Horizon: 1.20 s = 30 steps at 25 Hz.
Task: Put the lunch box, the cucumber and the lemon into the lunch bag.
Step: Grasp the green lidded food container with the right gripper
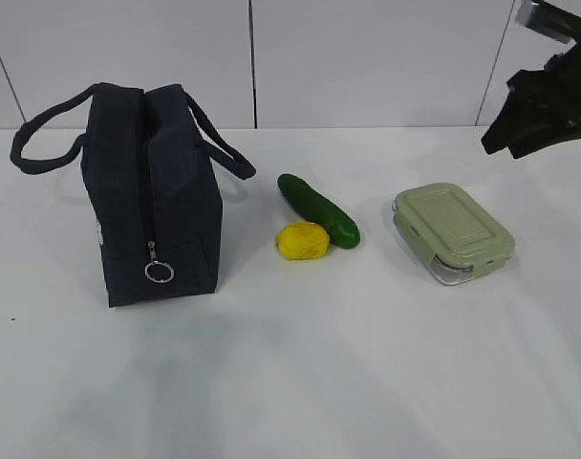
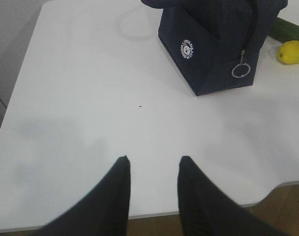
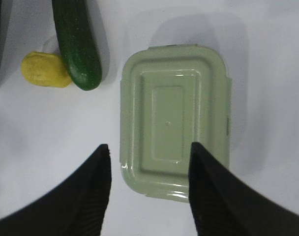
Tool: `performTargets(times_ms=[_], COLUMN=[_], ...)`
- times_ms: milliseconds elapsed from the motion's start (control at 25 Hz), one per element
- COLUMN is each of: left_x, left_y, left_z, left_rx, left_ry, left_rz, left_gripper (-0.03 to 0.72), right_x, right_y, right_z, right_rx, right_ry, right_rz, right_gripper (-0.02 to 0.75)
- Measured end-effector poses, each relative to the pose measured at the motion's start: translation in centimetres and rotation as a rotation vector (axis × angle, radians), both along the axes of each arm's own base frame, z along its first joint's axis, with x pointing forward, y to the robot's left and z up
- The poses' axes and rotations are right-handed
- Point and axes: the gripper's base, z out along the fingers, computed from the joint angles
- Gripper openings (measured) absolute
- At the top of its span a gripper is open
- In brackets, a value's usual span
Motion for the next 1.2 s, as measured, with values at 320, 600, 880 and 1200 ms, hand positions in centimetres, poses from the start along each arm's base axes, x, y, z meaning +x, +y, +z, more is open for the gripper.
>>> performTargets(times_ms=[320,600,880,1200], left_x=[0.0,0.0,0.0,0.0], left_y=[0.0,0.0,0.0,0.0], left_z=[0.0,0.0,0.0,0.0], left_rx=[-0.002,-0.002,-0.002,-0.002], left_ry=[0.0,0.0,0.0,0.0], left_rz=[-0.001,0.001,0.001,0.001], left_gripper=[0.235,0.235,0.235,0.235], right_x=[0.9,1.1,1.4,2.1], right_y=[-3.7,-3.6,-3.7,-3.8], right_z=[-3.1,-3.6,-5.1,-8.5], right_rx=[0.07,0.088,0.104,0.124], right_ry=[0.056,0.064,0.114,0.189], right_rz=[-0.087,-0.089,-0.118,-0.132], right_gripper=[0.382,0.382,0.411,0.457])
